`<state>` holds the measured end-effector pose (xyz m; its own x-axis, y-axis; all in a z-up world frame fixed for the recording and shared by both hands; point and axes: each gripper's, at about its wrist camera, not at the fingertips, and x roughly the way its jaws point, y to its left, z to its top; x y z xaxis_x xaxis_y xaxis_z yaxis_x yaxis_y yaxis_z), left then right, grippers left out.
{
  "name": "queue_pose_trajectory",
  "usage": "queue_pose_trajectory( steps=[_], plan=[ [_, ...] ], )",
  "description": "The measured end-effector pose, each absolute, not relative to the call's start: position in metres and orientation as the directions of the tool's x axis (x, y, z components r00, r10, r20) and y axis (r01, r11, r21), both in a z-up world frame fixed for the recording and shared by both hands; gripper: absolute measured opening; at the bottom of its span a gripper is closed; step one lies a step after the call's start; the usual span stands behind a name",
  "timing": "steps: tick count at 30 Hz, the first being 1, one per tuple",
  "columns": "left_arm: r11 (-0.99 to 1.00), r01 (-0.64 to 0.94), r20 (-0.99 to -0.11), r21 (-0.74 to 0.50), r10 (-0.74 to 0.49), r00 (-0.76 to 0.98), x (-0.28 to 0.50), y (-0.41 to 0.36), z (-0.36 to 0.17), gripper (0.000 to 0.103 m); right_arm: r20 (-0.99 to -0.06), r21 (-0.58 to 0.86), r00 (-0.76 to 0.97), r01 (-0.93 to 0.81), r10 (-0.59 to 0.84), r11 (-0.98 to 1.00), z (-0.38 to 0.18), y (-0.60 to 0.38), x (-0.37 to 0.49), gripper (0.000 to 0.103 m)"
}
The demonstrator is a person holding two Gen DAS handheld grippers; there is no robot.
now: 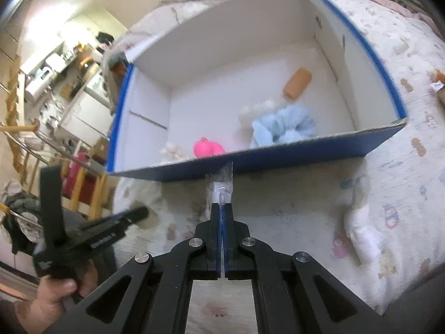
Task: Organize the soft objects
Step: 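Carry the beige pacifier in the left tool while the right tool carries the clear bag into the box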
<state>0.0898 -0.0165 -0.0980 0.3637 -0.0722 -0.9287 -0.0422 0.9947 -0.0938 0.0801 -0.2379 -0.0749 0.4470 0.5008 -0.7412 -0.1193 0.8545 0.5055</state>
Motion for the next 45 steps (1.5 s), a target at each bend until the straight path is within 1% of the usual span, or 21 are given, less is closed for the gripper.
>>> queue_pose_trajectory(
  steps=[3,10,13,17,23,28,30,32,35,39,45],
  plan=[
    [0.995,-0.043,-0.915,-0.088,-0.063,0.398,0.082,-0.017,-0.086,0.010,-0.693,0.539,0.484,-0.145,0.534,0.830,-0.060,-0.248,0.070,0.003],
    [0.997,-0.039,-0.869,-0.069,-0.040,0.493,0.065,-0.015,-0.050,0.010,-0.511,0.609,0.593,-0.261,0.622,0.749,-0.018,-0.262,0.057,0.003],
    [0.998,-0.026,-0.854,-0.055,-0.034,0.519,0.069,-0.017,-0.036,0.010,-0.458,0.608,0.636,-0.285,0.621,0.741,-0.004,-0.268,0.058,0.003],
    [0.998,-0.034,-0.851,-0.061,-0.034,0.524,0.087,-0.016,-0.021,0.010,-0.399,0.618,0.701,-0.270,0.591,0.738,0.010,-0.281,0.060,0.003],
    [0.998,-0.025,-0.826,-0.056,-0.032,0.563,0.120,-0.024,0.009,0.010,-0.404,0.562,0.743,-0.259,0.533,0.786,0.024,-0.292,0.079,0.003],
    [0.999,-0.008,-0.818,-0.040,-0.028,0.575,0.144,-0.037,0.016,0.010,-0.422,0.525,0.768,-0.226,0.481,0.821,0.023,-0.298,0.107,0.003],
    [1.000,0.001,-0.824,-0.014,-0.012,0.567,0.154,-0.042,0.009,0.010,-0.436,0.514,0.771,-0.210,0.464,0.832,0.019,-0.301,0.119,0.003],
    [0.999,-0.010,-0.843,-0.031,-0.021,0.537,0.164,-0.043,-0.002,0.010,-0.446,0.522,0.772,-0.188,0.454,0.832,0.014,-0.304,0.131,0.003],
    [1.000,-0.020,-0.853,-0.022,-0.008,0.522,0.173,-0.047,-0.011,0.010,-0.472,0.505,0.769,-0.165,0.431,0.847,0.006,-0.304,0.145,0.003],
    [1.000,-0.021,-0.859,-0.003,0.008,0.511,0.184,-0.053,-0.023,0.010,-0.528,0.467,0.747,-0.143,0.405,0.872,-0.008,-0.298,0.159,0.003],
    [0.999,-0.018,-0.863,0.030,0.035,0.504,0.199,-0.061,-0.033,0.011,-0.579,0.461,0.698,-0.145,0.420,0.876,-0.026,-0.286,0.179,0.003]
  ],
)
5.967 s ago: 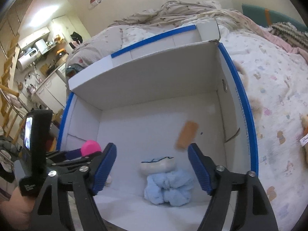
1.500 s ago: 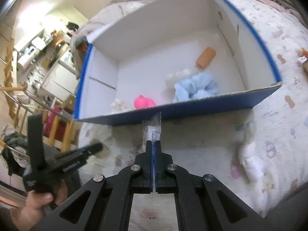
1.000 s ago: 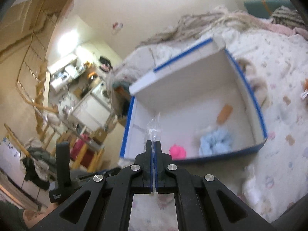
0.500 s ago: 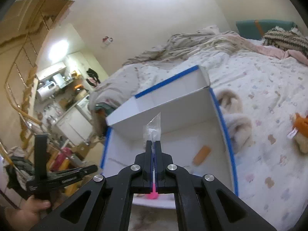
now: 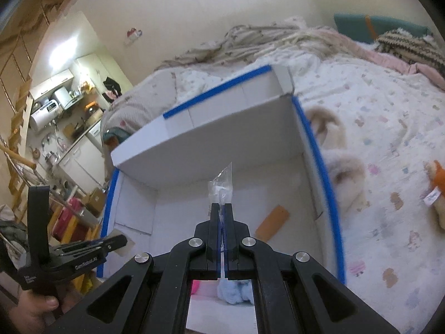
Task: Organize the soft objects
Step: 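Carry the beige pacifier in the left tool while the right tool carries the clear bag into the box, then open the left tool over the box while the right tool opens releasing the bag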
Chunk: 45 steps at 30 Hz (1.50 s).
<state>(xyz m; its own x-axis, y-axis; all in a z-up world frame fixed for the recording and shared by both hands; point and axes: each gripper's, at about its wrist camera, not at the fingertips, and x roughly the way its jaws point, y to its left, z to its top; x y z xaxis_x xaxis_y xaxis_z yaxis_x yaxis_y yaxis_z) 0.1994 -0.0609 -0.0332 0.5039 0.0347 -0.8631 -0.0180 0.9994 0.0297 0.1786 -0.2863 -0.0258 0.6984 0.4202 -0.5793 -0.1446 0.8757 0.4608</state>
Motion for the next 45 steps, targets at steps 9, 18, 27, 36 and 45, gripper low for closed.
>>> queue_pose_trajectory(
  steps=[9,18,27,36,45],
  plan=[
    [0.998,0.006,-0.863,0.066,0.054,0.503,0.221,-0.073,-0.045,0.011,-0.669,0.365,0.640,-0.160,0.378,0.917,-0.042,-0.260,0.190,0.003],
    [0.993,0.021,-0.866,0.114,0.089,0.493,0.235,-0.085,-0.065,0.013,-0.742,0.259,0.600,-0.158,0.301,0.953,-0.057,-0.249,0.195,0.003],
    [0.993,0.011,-0.885,0.120,0.102,0.455,0.241,-0.083,-0.082,0.018,-0.743,0.279,0.596,-0.138,0.304,0.950,-0.059,-0.256,0.193,0.003],
    [0.993,0.001,-0.878,0.116,0.102,0.468,0.243,-0.074,-0.079,0.028,-0.715,0.333,0.611,-0.129,0.339,0.934,-0.052,-0.263,0.192,0.008],
    [0.991,0.022,-0.854,0.130,0.100,0.511,0.235,-0.080,-0.064,0.061,-0.676,0.330,0.649,-0.154,0.348,0.931,-0.041,-0.261,0.186,0.048]
  ],
)
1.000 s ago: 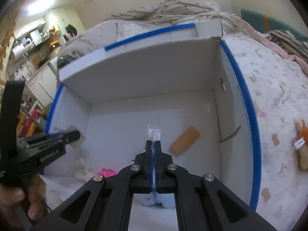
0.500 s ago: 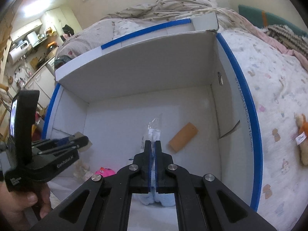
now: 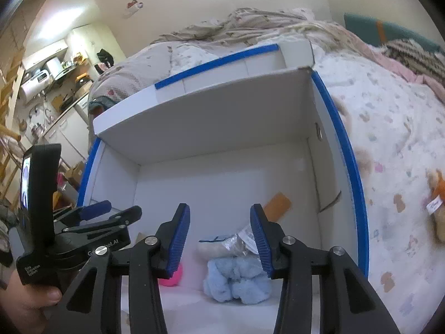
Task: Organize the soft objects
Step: 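Open the left tool over the box while the right tool opens releasing the bag, then lift both open tools up out of the box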
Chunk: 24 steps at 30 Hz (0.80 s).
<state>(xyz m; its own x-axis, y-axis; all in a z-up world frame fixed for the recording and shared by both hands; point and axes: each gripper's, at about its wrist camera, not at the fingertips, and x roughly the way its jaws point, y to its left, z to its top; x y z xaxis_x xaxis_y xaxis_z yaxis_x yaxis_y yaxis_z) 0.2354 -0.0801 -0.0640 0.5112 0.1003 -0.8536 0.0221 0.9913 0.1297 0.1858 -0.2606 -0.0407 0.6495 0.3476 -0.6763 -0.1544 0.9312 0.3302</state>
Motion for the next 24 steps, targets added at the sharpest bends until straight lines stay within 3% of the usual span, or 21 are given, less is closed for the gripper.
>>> queue_pose_trajectory(
  steps=[4,11,24],
  plan=[
    [0.991,0.019,-0.855,0.135,0.107,0.507,0.235,-0.083,-0.061,0.062,-0.666,0.307,0.665,-0.167,0.337,0.937,-0.037,-0.255,0.183,0.069],
    [0.992,0.012,-0.842,0.126,0.100,0.530,0.226,-0.084,-0.051,0.065,-0.644,0.357,0.663,-0.182,0.382,0.916,-0.037,-0.258,0.182,0.097],
    [0.995,0.000,-0.839,0.104,0.088,0.538,0.210,-0.076,-0.037,0.068,-0.647,0.375,0.655,-0.171,0.390,0.911,-0.037,-0.260,0.174,0.097]
  ],
)
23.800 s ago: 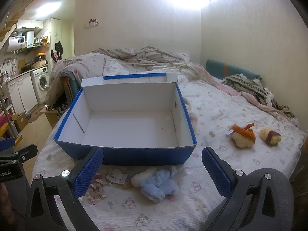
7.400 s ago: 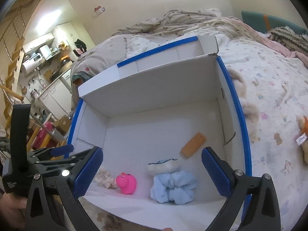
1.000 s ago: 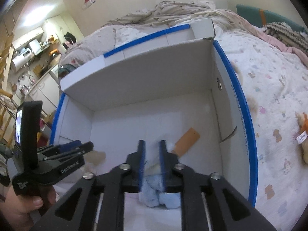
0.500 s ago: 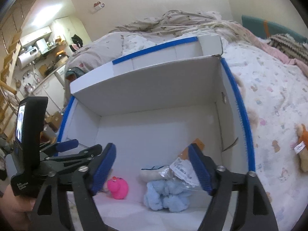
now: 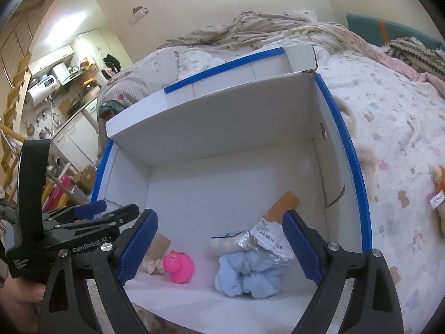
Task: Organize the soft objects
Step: 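Lift both open tools up out of the box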
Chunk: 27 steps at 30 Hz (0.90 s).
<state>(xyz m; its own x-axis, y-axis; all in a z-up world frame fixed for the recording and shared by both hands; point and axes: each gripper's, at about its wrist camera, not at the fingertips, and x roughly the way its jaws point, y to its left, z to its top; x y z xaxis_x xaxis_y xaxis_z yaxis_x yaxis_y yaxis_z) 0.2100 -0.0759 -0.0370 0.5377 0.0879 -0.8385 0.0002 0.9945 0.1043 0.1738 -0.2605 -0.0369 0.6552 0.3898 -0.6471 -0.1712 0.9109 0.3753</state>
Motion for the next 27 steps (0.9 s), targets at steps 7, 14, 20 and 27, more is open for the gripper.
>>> queue_pose_trajectory(
  steps=[7,14,20,27],
  plan=[
    [0.995,0.005,-0.834,0.096,0.077,0.547,0.198,-0.071,-0.030,0.068,-0.648,0.354,0.664,-0.173,0.374,0.919,-0.033,-0.261,0.160,0.097],
    [0.995,0.003,-0.826,0.103,0.083,0.558,0.181,-0.062,-0.024,0.068,-0.658,0.306,0.672,-0.171,0.338,0.936,-0.026,-0.261,0.145,0.097],
    [0.997,-0.012,-0.828,0.081,0.074,0.555,0.165,-0.049,-0.021,0.068,-0.667,0.306,0.670,-0.153,0.326,0.940,-0.026,-0.266,0.132,0.097],
    [0.999,-0.027,-0.838,0.027,0.038,0.545,0.130,-0.037,-0.025,0.068,-0.676,0.340,0.657,-0.124,0.334,0.932,-0.028,-0.275,0.103,0.097]
  ],
)
